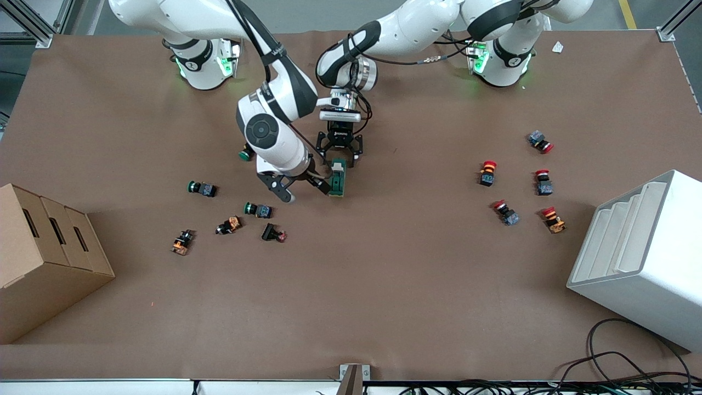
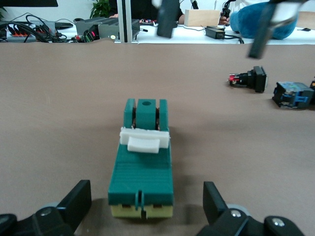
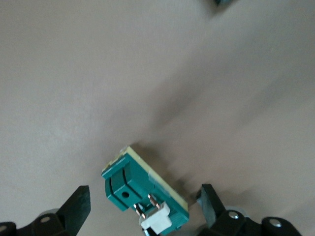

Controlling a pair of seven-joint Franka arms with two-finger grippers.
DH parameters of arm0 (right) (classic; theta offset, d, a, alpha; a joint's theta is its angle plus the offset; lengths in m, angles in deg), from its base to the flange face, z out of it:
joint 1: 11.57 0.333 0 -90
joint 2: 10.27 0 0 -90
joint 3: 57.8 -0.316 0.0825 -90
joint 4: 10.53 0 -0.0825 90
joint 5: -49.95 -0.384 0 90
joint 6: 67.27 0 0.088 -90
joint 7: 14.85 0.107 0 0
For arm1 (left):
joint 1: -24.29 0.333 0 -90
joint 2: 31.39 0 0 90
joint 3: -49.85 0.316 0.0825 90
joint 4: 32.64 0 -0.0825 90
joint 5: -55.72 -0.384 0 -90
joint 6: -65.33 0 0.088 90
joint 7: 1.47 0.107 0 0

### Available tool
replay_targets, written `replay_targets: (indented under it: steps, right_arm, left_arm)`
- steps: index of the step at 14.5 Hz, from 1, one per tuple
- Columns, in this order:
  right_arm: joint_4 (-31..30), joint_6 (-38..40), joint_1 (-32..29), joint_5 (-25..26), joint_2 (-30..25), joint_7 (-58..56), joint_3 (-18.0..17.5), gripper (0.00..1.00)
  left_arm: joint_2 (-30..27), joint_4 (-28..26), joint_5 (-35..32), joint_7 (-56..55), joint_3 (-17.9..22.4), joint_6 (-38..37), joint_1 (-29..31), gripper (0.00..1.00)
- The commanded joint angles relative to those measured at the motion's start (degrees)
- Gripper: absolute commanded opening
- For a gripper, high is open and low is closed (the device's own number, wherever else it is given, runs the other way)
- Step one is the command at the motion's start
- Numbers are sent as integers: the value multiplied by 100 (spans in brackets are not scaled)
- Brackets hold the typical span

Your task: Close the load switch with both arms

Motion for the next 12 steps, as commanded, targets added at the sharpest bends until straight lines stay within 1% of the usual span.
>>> replay_targets:
  steps: [1, 8, 12]
  right_arm:
    - [138, -183, 245, -415, 218, 101, 49, 100]
    - [138, -421, 702, -627, 561, 365, 49, 100]
    - [182, -904, 835, -671, 833, 558, 49, 100]
  left_arm:
    - [142, 95, -18, -120, 46, -131, -154, 100]
    - [187, 104, -9, -94, 55, -175, -145, 100]
    - [204, 148, -9, -50, 64, -166, -137, 100]
